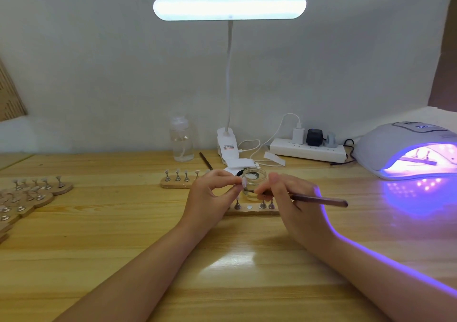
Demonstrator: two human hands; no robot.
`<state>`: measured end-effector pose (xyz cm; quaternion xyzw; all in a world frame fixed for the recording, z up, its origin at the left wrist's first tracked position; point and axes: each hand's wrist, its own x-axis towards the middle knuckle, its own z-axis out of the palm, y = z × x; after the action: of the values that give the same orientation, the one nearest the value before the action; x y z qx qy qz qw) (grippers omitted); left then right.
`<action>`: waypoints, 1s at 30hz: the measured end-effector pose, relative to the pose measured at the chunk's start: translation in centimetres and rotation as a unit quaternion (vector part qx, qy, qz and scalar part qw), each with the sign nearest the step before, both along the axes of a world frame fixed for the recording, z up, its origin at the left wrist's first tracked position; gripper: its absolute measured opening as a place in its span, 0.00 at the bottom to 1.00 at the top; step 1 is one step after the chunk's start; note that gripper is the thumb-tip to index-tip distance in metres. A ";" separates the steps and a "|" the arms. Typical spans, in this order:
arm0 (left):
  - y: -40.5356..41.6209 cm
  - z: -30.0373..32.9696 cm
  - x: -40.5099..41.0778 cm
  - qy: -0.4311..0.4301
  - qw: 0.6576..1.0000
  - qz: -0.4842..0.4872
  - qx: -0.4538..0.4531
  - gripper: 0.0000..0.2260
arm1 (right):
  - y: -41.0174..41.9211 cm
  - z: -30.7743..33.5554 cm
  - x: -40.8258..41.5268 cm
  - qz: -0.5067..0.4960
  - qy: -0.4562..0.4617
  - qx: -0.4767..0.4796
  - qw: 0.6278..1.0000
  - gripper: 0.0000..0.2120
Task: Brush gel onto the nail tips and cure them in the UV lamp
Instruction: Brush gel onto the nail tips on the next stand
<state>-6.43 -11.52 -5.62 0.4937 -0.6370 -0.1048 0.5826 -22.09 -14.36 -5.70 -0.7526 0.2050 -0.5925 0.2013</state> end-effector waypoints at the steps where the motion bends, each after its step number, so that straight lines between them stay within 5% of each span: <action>1: 0.0 0.0 0.0 -0.001 1.000 0.000 -0.002 0.15 | 0.0 0.0 0.0 0.006 -0.012 0.007 1.000 0.20; 5: -0.1 0.0 0.0 -0.002 1.000 0.007 -0.004 0.15 | 0.1 0.2 0.1 -0.021 0.007 -0.027 0.999 0.18; 9: 0.0 0.0 0.0 0.002 1.000 0.003 0.002 0.14 | 0.1 -0.2 0.0 0.011 -0.024 0.045 0.999 0.15; 13: 0.0 0.0 0.0 -0.001 1.000 0.003 0.007 0.13 | 0.3 0.3 0.1 -0.024 0.018 -0.018 0.999 0.13; 26: 0.0 0.1 -0.2 0.005 1.000 0.011 0.018 0.10 | -0.1 -0.4 -0.1 -0.012 0.004 0.013 1.000 0.21; 30: 0.0 0.1 -0.1 0.011 1.000 0.010 0.019 0.10 | 0.1 -0.2 0.0 -0.055 0.021 -0.053 0.997 0.17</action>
<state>-6.58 -11.52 -5.53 0.5098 -0.6236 -0.1163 0.5811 -22.12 -14.29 -5.89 -0.7624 0.2181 -0.5966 0.1236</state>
